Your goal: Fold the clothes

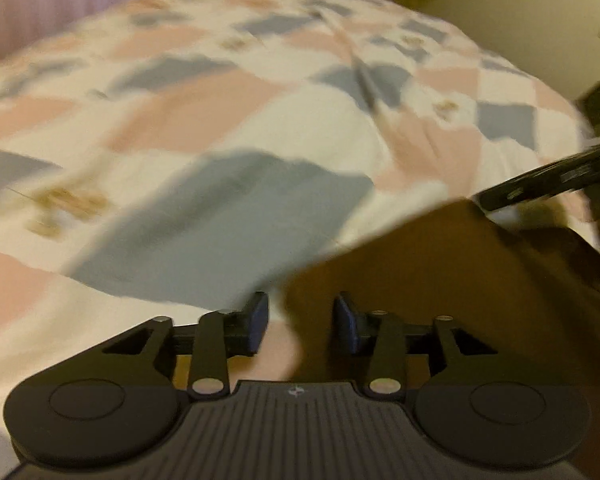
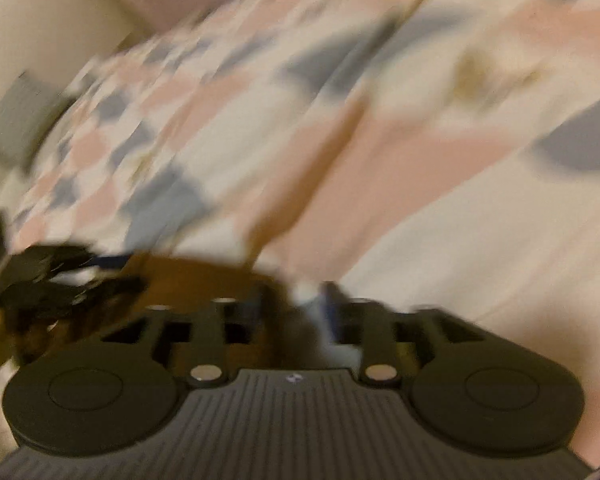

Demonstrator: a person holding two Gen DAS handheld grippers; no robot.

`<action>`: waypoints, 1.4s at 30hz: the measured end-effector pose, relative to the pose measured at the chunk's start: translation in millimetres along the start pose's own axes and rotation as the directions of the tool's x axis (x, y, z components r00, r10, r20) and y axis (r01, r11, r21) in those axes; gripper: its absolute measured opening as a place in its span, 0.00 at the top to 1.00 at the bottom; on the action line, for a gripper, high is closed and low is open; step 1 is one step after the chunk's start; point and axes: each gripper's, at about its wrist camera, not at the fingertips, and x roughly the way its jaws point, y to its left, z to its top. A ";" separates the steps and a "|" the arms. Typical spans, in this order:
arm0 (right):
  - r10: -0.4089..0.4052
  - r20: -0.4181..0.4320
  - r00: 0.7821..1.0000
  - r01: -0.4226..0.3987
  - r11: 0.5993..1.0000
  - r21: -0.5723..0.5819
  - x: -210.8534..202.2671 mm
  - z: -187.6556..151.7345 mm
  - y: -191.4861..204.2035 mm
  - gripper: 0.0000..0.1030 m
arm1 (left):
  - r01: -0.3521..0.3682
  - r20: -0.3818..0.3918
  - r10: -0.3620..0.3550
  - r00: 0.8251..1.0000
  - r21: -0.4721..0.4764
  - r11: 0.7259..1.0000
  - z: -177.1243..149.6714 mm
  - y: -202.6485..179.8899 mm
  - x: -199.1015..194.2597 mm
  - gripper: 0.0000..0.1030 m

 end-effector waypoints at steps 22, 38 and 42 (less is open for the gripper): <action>-0.328 -0.421 0.846 0.437 0.878 0.194 -150.0 -289.4 120.2 0.79 | 0.030 -0.498 -0.030 0.867 -0.008 1.000 -302.6 -132.8 -263.7 0.71; -0.269 -0.290 0.918 0.376 0.822 0.427 -202.8 -328.4 120.5 0.95 | 0.014 -0.436 -0.077 0.897 -0.146 0.989 -338.0 -101.0 -306.2 0.94; -0.275 -0.380 0.883 0.440 0.767 0.468 -195.4 -350.1 107.9 0.87 | -0.039 -0.543 0.029 0.839 -0.007 0.999 -352.6 -108.4 -295.9 0.91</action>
